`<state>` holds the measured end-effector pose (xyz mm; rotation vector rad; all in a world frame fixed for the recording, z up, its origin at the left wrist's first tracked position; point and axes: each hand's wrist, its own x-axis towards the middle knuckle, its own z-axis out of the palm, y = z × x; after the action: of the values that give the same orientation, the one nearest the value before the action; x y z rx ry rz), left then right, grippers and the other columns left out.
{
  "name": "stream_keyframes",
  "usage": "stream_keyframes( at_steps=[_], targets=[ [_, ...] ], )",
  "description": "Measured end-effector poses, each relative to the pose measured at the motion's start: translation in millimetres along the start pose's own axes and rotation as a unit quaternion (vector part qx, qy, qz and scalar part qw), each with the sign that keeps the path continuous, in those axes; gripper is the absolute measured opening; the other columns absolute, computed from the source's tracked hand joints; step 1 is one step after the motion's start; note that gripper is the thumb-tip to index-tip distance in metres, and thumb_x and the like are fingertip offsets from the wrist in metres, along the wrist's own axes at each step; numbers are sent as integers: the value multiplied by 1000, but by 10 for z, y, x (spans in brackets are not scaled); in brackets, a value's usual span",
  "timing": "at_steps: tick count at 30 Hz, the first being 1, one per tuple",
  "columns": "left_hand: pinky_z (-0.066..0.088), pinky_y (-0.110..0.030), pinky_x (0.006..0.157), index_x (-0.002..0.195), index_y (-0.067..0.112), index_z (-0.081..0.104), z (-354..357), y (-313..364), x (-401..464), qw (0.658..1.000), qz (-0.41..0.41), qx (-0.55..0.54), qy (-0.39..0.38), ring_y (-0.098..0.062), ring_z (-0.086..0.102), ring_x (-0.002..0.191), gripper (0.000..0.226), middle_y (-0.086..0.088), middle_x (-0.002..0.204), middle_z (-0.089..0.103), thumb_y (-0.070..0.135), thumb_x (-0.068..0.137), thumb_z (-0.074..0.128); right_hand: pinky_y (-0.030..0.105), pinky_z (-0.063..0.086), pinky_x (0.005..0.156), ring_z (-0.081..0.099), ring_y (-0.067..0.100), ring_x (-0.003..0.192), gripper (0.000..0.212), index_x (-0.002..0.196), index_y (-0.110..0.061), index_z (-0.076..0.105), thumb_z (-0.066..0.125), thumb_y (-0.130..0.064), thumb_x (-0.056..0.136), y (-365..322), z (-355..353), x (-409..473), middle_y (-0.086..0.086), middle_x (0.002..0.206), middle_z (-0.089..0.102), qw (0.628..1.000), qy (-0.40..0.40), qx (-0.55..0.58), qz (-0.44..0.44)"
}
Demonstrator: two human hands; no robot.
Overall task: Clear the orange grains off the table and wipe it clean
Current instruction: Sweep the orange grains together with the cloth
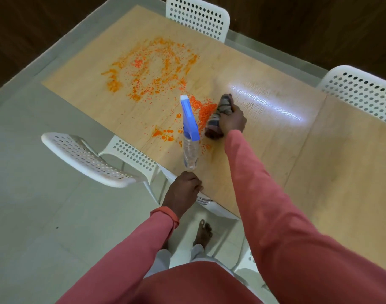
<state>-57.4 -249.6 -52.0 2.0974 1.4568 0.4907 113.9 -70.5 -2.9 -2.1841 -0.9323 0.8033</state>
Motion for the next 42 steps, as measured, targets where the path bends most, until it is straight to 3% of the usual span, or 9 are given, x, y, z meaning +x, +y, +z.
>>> stream_keyframes(
  at_steps=[6, 14, 19, 24, 27, 30, 34, 37, 42],
  targets=[
    [47, -24, 77, 84, 11, 77, 0, -29, 15, 1000, -9, -6, -1, -16, 58, 92, 7, 2, 87, 69, 14, 83, 71, 41, 47, 96, 55, 46, 117, 61, 143, -5, 34, 62, -17, 90, 531, -325, -681, 22, 142, 34, 990, 21, -95, 100],
    [52, -29, 78, 84, 10, 78, -25, -25, 37, 1000, 4, 13, -8, -19, 61, 92, 7, -1, 88, 70, 13, 81, 72, 40, 47, 100, 53, 38, 122, 56, 144, -13, 40, 65, -21, 93, 86, 14, -565, 18, 138, 46, 997, -76, 0, 23],
    [46, -25, 80, 85, 10, 77, 9, -47, 22, 1000, 6, 9, -2, -17, 59, 90, 8, 0, 86, 67, 14, 82, 71, 30, 45, 86, 56, 34, 114, 49, 138, -13, 49, 61, -10, 90, 563, -474, -586, 13, 130, 55, 999, 18, -19, -33],
    [50, -29, 79, 83, 8, 76, -70, -76, 26, 998, 59, 7, -18, -19, 60, 86, 5, -2, 81, 66, 10, 80, 73, 43, 46, 100, 53, 35, 117, 57, 141, -16, 51, 60, 0, 87, 1122, -683, -1198, 13, 135, 56, 966, 97, -188, -147],
    [53, -32, 77, 85, 6, 76, -118, -126, 29, 995, 92, 22, -39, -23, 62, 84, 7, -4, 80, 66, 7, 78, 74, 49, 11, 124, 22, 32, 151, 72, 156, -16, 33, 52, 1, 88, 1373, -437, -1574, 11, 162, 29, 942, -12, -297, -155],
    [55, -30, 74, 87, 5, 77, -164, -199, 10, 988, 137, 42, -63, -26, 64, 84, 14, -6, 82, 68, 2, 74, 75, 48, -10, 124, -6, 29, 155, 83, 161, -15, 14, 50, -4, 86, 1441, -261, -1761, 10, 168, 2, 939, -45, -311, -139],
    [57, -34, 83, 97, 5, 76, -212, -289, -30, 980, 171, 58, -84, -24, 66, 96, 20, -7, 99, 71, 4, 78, 70, 47, 9, 125, 21, 30, 151, 66, 151, -15, 38, 54, -14, 87, 1219, -381, -1678, 10, 161, 31, 956, -70, -270, -89],
    [56, -33, 86, 104, 5, 74, -292, -388, -53, 971, 203, 69, -104, -23, 65, 103, 26, -7, 109, 70, 4, 78, 70, 44, 26, 119, 54, 27, 122, 38, 114, -19, 66, 53, -17, 79, 1017, -430, -1772, 5, 121, 67, 973, 39, -196, -113],
    [57, -35, 86, 108, -2, 71, -351, -529, -107, 952, 259, 69, -147, -30, 66, 100, 47, -14, 109, 69, -8, 62, 77, 38, 47, 102, 61, 25, 111, 50, 129, -15, 63, 64, -27, 80, 683, -282, -2142, 7, 117, 69, 987, 113, -50, -106]
  ],
)
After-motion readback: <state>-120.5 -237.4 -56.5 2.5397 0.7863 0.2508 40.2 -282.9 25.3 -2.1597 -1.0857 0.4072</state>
